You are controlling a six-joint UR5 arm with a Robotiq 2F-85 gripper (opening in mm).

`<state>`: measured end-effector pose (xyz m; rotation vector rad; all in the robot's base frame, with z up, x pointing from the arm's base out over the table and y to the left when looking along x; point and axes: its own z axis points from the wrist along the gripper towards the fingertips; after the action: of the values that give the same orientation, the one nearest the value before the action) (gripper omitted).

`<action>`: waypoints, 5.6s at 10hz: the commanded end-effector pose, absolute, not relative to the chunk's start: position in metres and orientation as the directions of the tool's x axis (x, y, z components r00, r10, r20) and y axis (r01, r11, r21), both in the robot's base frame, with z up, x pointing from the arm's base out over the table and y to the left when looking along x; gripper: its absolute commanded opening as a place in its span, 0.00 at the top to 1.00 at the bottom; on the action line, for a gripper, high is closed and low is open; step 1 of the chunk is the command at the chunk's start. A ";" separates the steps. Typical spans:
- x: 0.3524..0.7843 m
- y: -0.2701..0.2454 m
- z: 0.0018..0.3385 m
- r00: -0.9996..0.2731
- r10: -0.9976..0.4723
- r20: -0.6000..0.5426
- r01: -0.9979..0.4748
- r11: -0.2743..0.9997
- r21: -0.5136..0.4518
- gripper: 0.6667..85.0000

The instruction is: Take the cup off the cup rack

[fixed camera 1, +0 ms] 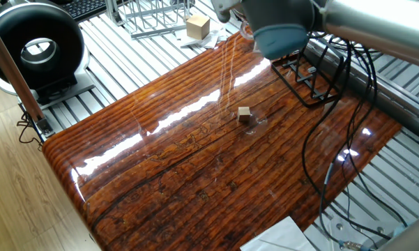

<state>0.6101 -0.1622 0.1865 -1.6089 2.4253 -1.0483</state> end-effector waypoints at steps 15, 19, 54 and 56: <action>0.565 -0.004 0.141 -0.791 -0.560 -0.247 -0.573 0.819 -0.023 0.99; 0.569 0.042 0.148 -0.846 -0.412 -0.339 -0.489 0.853 0.181 0.99; 0.622 0.133 0.076 -0.867 -0.139 -0.479 -0.407 0.754 0.516 0.99; 0.623 0.135 0.074 -0.866 -0.138 -0.481 -0.406 0.755 0.515 0.99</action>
<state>0.6180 0.1345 0.0752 -0.4253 2.5449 0.8834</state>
